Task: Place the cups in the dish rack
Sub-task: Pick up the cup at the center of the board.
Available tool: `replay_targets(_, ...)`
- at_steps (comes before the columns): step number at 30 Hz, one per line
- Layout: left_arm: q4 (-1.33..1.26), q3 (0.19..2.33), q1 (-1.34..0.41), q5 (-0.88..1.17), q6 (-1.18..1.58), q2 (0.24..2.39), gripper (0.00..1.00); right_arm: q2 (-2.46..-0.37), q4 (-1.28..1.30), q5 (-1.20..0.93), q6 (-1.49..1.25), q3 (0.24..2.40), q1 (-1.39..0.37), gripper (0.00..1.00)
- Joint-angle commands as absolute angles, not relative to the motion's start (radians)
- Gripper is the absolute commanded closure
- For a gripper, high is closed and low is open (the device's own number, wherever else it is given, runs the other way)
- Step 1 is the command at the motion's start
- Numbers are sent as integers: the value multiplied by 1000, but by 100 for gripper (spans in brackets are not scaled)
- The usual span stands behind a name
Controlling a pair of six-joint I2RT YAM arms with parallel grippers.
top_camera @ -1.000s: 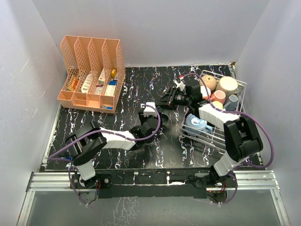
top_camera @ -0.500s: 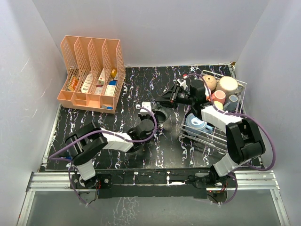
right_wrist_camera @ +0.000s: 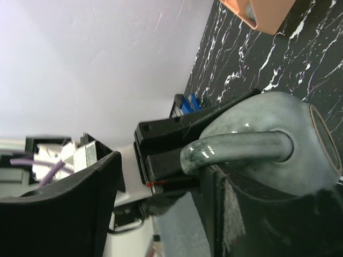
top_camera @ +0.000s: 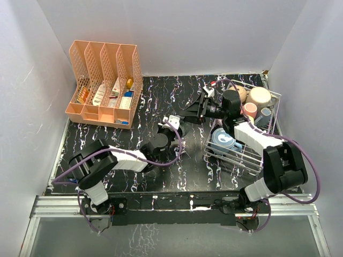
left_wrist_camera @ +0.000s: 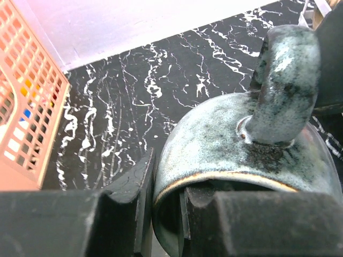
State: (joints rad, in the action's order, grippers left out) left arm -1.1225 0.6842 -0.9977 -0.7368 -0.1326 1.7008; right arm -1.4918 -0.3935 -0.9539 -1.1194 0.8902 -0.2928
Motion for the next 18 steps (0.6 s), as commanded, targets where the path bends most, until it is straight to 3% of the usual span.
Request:
replay_targets(1,-1214,647,-969,-586,-323,1538,100,-1426,-399,-1054,-963,946,-283,35)
replay_targets(7,-1065,586,-857,-389,-265,1375,100,-1374,-260,-1121,-743,961,-274,27)
replay_targets(12,-887,591,-773,-211,-132,1252,100,-1340,-218,-1181,-601,963,-274,27)
replay_targets(18,-650,628,-684,75,162,1159,100,-1285,84,-1222,14,1092,-272,22)
